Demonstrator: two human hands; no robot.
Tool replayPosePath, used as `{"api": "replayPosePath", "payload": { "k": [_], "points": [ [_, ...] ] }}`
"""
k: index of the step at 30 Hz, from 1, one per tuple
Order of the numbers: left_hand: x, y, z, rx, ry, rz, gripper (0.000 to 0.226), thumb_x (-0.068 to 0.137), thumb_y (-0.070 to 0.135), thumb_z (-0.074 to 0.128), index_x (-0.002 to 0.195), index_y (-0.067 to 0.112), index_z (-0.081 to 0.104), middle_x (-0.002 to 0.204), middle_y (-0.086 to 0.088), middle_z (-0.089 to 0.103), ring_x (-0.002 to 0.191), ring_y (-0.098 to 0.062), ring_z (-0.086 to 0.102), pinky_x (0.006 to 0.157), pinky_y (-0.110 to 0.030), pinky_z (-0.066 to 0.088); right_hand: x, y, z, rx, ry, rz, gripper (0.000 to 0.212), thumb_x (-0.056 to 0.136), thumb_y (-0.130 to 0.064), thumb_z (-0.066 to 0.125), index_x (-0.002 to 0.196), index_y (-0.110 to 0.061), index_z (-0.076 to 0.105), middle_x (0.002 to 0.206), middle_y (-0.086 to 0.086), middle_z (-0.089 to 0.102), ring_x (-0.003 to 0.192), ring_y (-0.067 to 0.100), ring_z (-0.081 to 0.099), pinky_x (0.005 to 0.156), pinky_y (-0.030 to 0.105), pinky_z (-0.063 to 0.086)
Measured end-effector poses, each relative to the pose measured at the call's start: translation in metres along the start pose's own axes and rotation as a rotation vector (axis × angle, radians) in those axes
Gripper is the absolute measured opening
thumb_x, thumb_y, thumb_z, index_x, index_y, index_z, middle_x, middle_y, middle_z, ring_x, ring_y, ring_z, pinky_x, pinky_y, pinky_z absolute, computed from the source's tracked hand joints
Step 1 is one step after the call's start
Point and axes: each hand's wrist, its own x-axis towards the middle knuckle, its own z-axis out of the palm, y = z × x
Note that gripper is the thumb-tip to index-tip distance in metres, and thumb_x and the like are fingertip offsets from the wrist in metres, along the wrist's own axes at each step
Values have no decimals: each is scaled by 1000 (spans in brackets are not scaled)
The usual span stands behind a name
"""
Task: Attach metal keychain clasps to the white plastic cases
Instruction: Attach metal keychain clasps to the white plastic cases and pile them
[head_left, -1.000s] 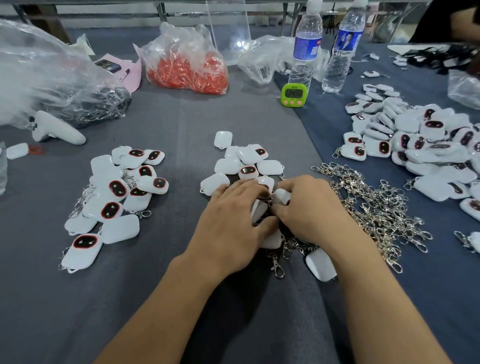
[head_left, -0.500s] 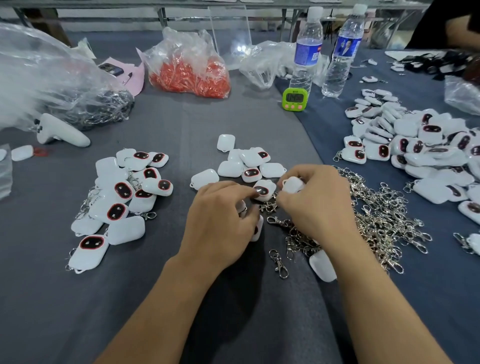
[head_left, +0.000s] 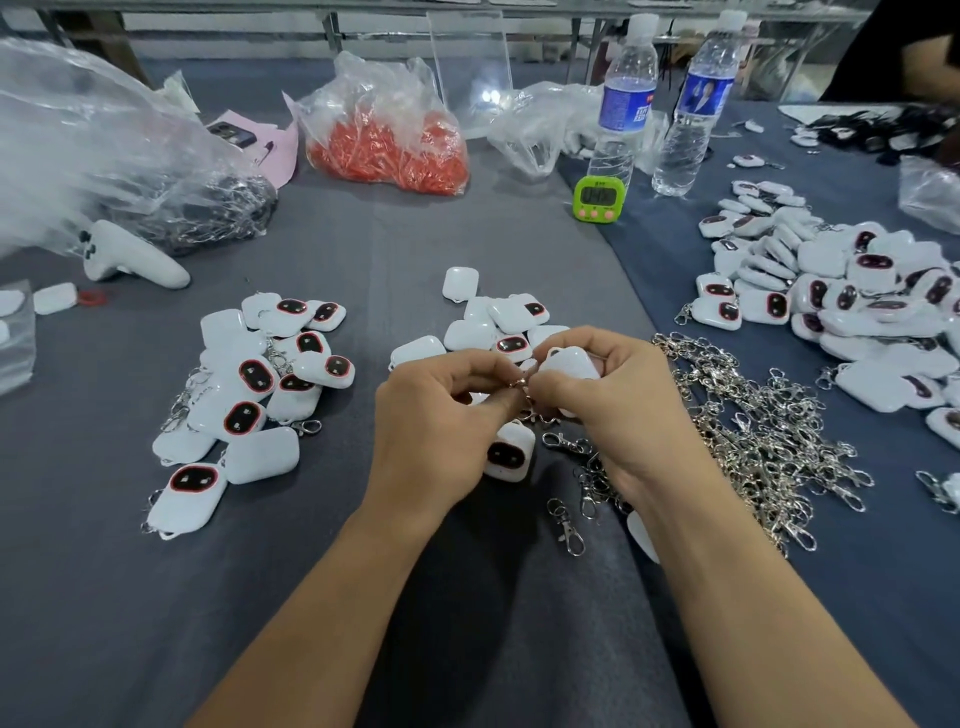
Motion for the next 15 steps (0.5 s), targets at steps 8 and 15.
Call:
{"api": "replayPosePath", "payload": {
  "k": [8,15],
  "points": [
    [0,0,1,-8,41,1,23,88,10,73,78,31,73,74,19,75,70,0,70,63,-10,50,1,2,0,9,-77,153,28,76,14,66,72,-13,71,65,7,63,54,18,52,50,25,41],
    [0,3,-1,-54,77,9,24,85,9,75,82,33,76,76,17,76,73,-3,73,68,-14,55,1,2,5,-81,-13,80,17,75,3,77,74,-13,74,67,9,68,49,17,53,45,24,40]
  ]
}}
